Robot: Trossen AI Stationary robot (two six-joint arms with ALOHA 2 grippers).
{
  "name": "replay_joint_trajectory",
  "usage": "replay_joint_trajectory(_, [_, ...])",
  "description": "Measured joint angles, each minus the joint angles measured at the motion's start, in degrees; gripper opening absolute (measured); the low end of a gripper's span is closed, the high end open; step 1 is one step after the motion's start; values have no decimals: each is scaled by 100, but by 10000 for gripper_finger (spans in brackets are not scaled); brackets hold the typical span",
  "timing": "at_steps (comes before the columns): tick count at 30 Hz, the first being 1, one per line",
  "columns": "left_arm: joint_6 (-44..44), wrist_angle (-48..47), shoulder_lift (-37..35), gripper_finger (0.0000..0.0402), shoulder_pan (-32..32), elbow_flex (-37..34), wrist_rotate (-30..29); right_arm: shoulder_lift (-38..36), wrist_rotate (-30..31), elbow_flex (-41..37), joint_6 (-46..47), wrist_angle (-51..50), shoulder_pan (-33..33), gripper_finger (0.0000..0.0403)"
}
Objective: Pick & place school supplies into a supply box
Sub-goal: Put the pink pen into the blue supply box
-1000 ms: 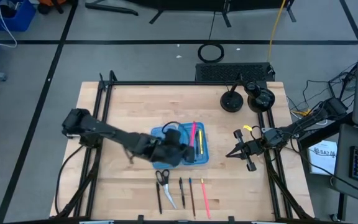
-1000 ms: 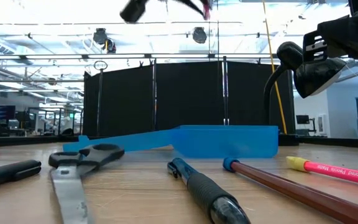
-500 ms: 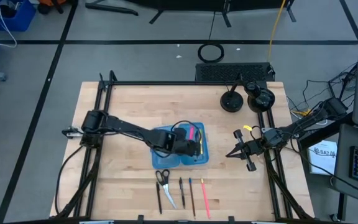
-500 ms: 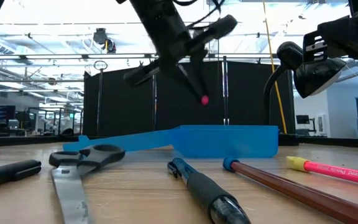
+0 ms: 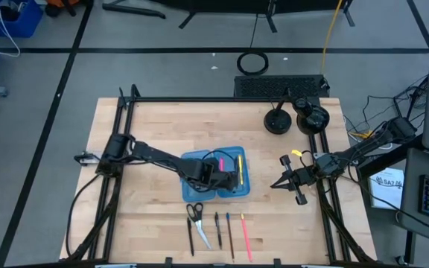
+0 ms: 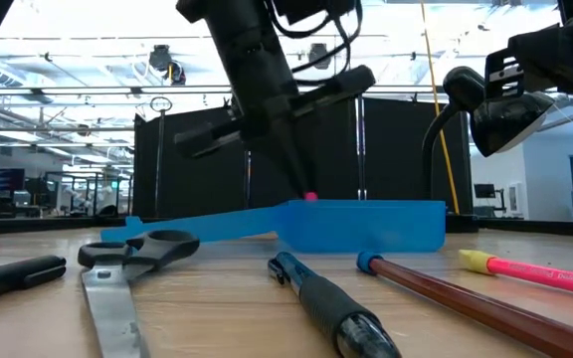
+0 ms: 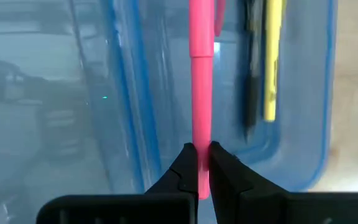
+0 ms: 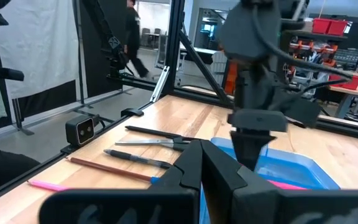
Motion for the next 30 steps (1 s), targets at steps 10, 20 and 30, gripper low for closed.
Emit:
replay_joint_trajectory(10, [248, 381, 9, 16, 341, 0, 399, 11, 0, 0, -5, 107, 0, 0])
replay_joint_trajectory(20, [691, 266, 12, 16, 523, 0, 551, 11, 2, 0, -43, 659, -1, 0])
replay_joint_trajectory(30, [1112, 218, 233, 16, 617, 0, 615, 11, 4, 0, -28, 1110, -2, 0])
